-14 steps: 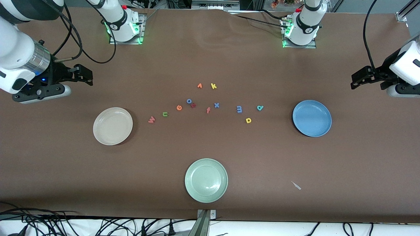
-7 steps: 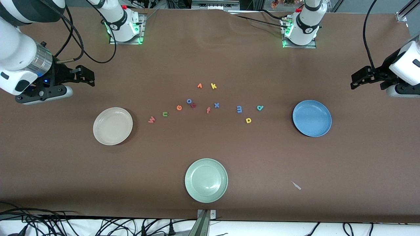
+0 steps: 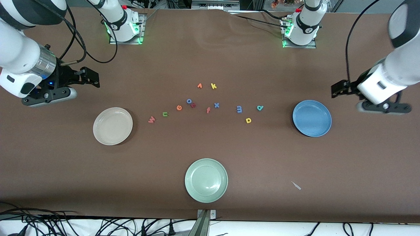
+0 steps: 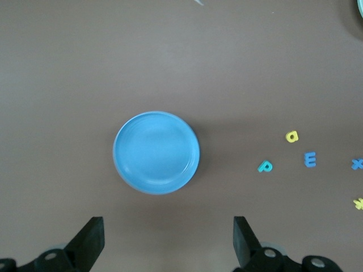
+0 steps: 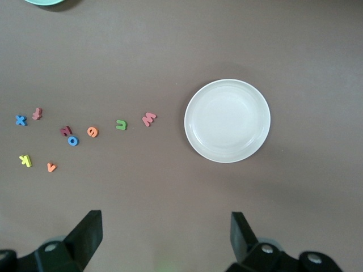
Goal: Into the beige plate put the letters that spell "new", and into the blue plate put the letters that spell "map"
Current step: 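Move the right gripper to the pink W while the left gripper reaches the teal P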
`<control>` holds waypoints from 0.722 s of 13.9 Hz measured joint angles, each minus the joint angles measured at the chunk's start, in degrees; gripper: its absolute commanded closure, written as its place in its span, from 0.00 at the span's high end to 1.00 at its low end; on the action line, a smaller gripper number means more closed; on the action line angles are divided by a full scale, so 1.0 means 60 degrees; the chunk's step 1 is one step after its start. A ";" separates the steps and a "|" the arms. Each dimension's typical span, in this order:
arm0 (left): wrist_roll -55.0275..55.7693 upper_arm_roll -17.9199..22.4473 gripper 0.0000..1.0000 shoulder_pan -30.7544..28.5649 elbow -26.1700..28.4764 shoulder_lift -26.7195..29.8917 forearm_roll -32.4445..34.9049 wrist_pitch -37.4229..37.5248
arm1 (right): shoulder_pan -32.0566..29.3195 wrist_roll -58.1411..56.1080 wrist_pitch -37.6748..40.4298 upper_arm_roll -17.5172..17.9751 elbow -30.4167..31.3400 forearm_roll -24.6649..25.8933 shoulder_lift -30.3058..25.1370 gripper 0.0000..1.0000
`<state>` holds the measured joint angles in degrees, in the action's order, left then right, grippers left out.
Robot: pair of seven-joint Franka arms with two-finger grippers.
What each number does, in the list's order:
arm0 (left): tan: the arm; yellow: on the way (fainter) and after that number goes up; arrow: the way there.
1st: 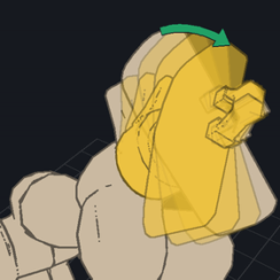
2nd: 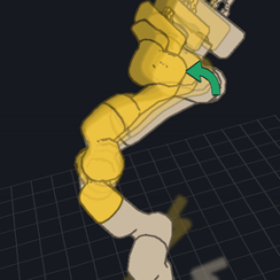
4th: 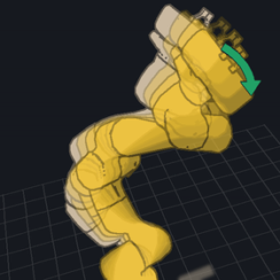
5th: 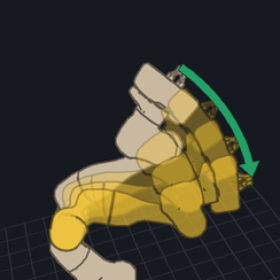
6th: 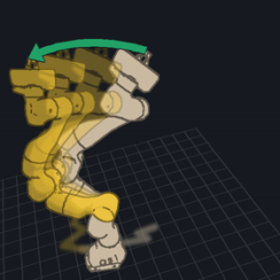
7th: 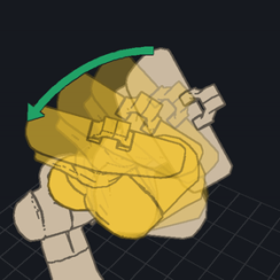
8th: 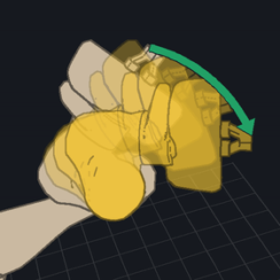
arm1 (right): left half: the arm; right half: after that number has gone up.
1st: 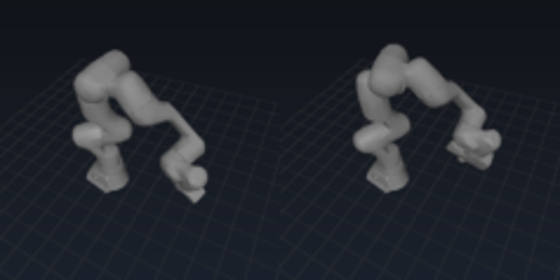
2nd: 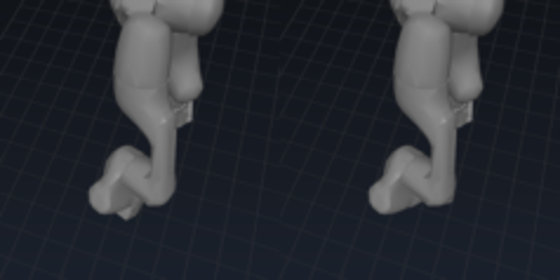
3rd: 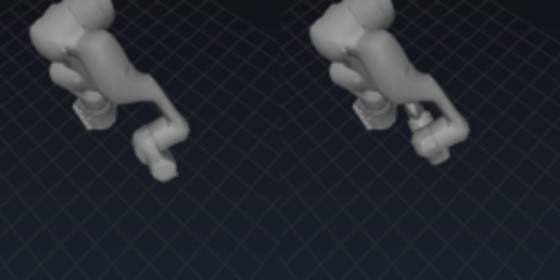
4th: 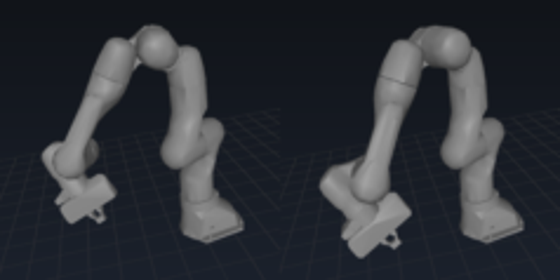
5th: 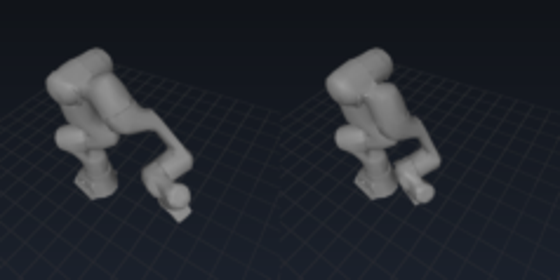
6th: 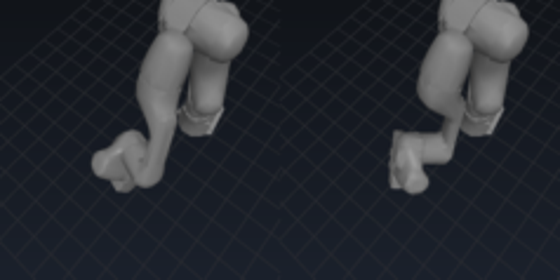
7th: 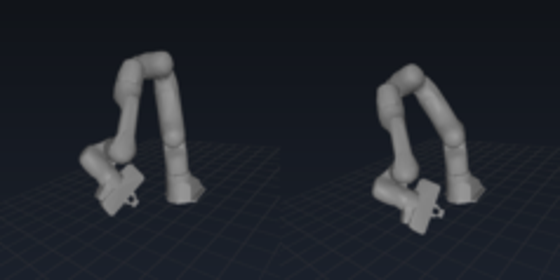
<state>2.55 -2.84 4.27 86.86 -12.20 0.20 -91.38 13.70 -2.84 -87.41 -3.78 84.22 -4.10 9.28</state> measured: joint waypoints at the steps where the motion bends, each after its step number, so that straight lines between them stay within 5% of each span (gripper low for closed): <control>1: 0.0032 -0.0046 1.00 0.0121 0.0005 -0.0339 -0.0004 -0.0376 | 0.0033 0.0006 -0.0083 0.0007 0.0013 -0.0018 0.0008 1.00; 10: 0.0863 -0.0312 1.00 0.1965 0.0012 -0.2410 -0.0020 -0.2269 | 0.1480 0.2117 -0.2585 0.0065 0.1436 -0.0037 0.0558 1.00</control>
<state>7.73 -4.71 16.06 86.93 -26.66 0.08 -105.00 22.58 9.86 -102.92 -3.40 92.83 -4.32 12.63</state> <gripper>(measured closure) 0.000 0.000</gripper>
